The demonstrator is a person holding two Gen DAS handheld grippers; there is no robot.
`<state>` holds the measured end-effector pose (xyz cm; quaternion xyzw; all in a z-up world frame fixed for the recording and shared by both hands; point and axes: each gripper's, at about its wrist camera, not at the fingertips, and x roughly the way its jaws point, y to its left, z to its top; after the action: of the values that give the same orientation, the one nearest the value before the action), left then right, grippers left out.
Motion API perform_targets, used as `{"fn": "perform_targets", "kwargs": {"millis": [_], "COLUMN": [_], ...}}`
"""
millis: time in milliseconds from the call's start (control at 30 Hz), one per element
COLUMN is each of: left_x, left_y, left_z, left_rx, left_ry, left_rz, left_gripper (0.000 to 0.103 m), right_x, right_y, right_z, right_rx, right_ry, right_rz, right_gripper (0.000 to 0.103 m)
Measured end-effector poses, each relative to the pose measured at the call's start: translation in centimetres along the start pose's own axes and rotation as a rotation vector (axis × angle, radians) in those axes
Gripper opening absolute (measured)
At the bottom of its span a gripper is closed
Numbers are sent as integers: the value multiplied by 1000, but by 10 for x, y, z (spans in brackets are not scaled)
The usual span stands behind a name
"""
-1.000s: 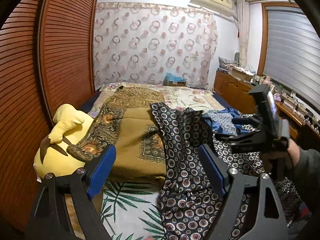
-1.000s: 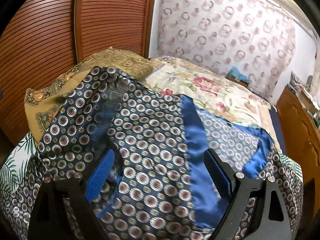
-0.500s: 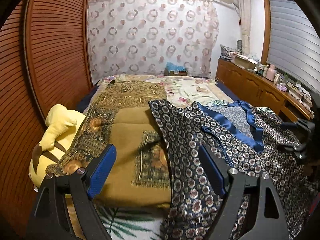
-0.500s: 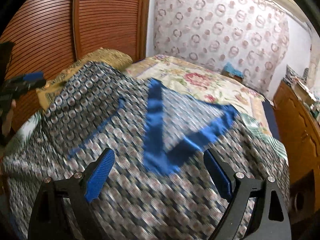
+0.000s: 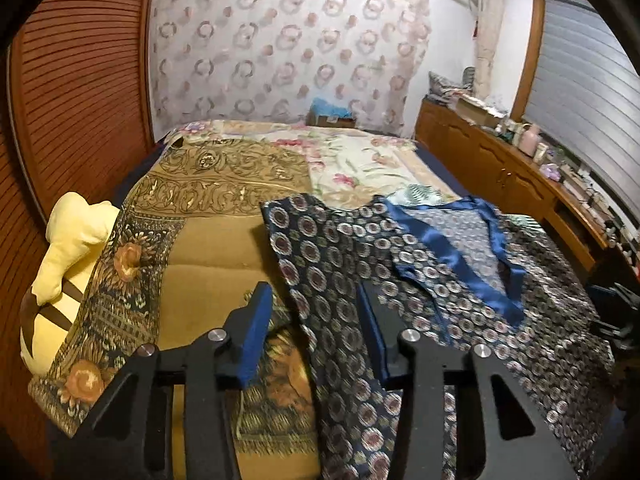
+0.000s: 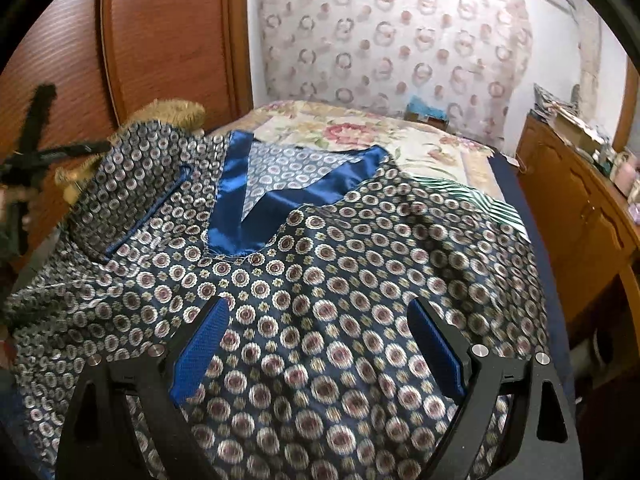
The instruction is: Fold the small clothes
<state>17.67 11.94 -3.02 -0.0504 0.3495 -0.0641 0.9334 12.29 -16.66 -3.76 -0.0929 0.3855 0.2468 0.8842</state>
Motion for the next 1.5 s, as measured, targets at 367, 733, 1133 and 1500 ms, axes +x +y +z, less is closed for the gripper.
{"fn": "perform_targets", "kwargs": {"millis": [367,733,1133,1500], "left_x": [30,7,-3,-30], "left_y": [3,10,25,-25], "left_z": [16,26,40,1], "left_rx": [4,29,3,137], "left_ry": [44,-13,-44,-47], "left_rz": [43,64,83,-55], "left_gripper": [33,1,2,47], "right_x": [-50,-62,-74,-70], "right_y": [-27,-44,-63,-95], "right_z": [-38,-42,-46,-56], "right_rx": [49,119,147,186], "right_ry": [-43,-65,-105,-72], "right_rz": [-104,-121,-143,-197], "right_gripper": [91,91,91,91]}}
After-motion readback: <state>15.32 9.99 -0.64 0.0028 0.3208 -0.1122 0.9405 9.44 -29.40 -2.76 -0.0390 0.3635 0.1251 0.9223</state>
